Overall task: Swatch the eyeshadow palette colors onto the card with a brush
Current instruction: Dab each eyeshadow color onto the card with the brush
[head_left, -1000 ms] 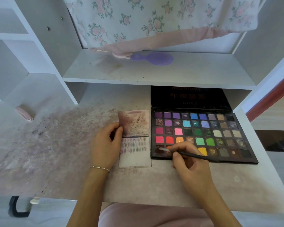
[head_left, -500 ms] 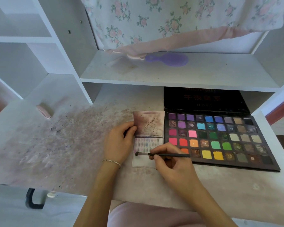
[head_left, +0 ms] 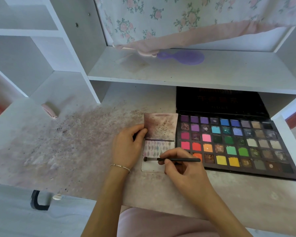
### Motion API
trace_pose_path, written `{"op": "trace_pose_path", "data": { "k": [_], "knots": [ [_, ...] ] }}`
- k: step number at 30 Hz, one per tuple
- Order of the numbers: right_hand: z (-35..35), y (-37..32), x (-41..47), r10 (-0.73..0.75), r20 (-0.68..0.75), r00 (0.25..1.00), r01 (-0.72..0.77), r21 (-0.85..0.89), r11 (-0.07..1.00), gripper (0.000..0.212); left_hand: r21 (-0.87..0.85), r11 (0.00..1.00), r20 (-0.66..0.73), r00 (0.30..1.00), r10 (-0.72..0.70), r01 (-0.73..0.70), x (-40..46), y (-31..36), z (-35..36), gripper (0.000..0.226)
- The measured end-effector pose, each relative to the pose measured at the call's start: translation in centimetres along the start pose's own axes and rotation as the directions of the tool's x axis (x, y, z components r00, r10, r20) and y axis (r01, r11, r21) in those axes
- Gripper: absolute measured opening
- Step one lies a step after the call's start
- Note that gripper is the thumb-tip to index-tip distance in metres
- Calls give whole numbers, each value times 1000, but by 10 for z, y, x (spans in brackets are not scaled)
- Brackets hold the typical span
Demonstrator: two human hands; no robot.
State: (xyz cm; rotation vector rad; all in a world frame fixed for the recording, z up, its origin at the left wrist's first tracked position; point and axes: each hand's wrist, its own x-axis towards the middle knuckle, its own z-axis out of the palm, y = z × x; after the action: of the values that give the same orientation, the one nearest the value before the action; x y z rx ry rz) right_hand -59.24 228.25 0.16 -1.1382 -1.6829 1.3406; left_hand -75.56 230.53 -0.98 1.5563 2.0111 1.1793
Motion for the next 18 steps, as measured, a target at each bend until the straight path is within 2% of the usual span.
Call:
{"op": "trace_pose_path", "data": {
  "k": [4, 7, 11, 18],
  "knots": [
    [0, 1, -1, 10, 3, 1000, -10, 4, 1000, 24, -18, 1000, 0, 1000, -3, 3, 0, 0, 0, 18],
    [0, 2, 0, 15, 8, 1000, -15, 4, 1000, 27, -32, 999, 1, 1000, -7, 7, 0, 1, 0, 27],
    [1, 3, 0, 13, -3, 1000, -13, -5, 1000, 26, -31, 999, -17, 1000, 17, -17, 0, -1, 1, 18],
    [0, 1, 0, 0, 4, 1000, 0, -8, 1000, 23, -5, 1000, -14, 1000, 17, -17, 1, -2, 1, 16]
  ]
}}
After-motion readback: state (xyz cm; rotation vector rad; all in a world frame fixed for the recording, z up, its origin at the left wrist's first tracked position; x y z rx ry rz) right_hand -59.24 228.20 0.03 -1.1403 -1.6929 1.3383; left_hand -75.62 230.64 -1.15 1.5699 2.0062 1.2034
